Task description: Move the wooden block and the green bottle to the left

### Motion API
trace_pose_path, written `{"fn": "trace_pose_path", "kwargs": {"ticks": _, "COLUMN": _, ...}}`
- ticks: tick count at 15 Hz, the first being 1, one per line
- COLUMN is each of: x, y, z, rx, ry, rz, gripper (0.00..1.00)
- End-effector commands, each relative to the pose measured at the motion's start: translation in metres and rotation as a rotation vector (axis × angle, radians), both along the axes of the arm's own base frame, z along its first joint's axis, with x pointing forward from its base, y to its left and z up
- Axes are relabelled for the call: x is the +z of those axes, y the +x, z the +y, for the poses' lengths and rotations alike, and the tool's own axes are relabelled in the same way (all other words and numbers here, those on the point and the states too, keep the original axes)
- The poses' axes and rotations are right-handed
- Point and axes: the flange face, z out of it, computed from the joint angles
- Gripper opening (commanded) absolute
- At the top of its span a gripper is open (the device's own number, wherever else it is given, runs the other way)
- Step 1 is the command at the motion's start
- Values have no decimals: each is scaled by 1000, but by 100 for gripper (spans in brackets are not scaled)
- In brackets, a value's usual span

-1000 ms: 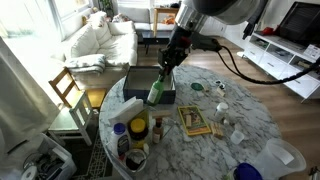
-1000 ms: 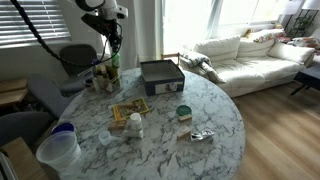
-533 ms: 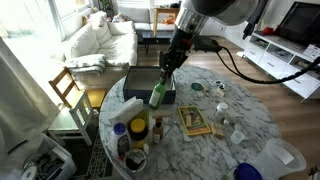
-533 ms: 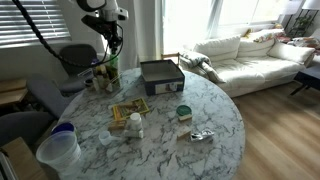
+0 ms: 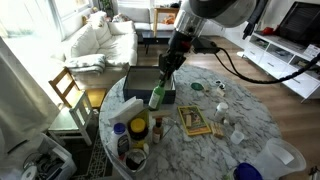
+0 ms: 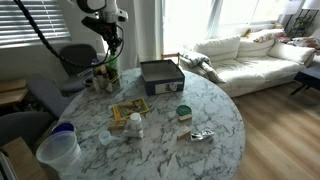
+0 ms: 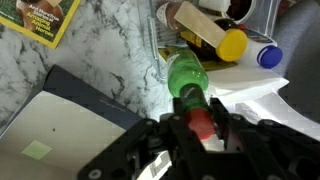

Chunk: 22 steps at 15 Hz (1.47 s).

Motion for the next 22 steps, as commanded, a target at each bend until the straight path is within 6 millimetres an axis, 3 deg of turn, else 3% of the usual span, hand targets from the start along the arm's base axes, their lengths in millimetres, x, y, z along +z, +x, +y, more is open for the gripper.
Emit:
{"fn": "trace_pose_path", "kwargs": {"ticks": 1, "x": -2, "y": 1, "z": 2, "rx": 35, "ry": 14, "rz": 12, "gripper": 8}}
{"fn": "trace_pose_path", "kwargs": {"ticks": 22, "x": -34, "y": 2, "z": 26, "rx": 133, "ry": -68, "rz": 35, "gripper": 8}}
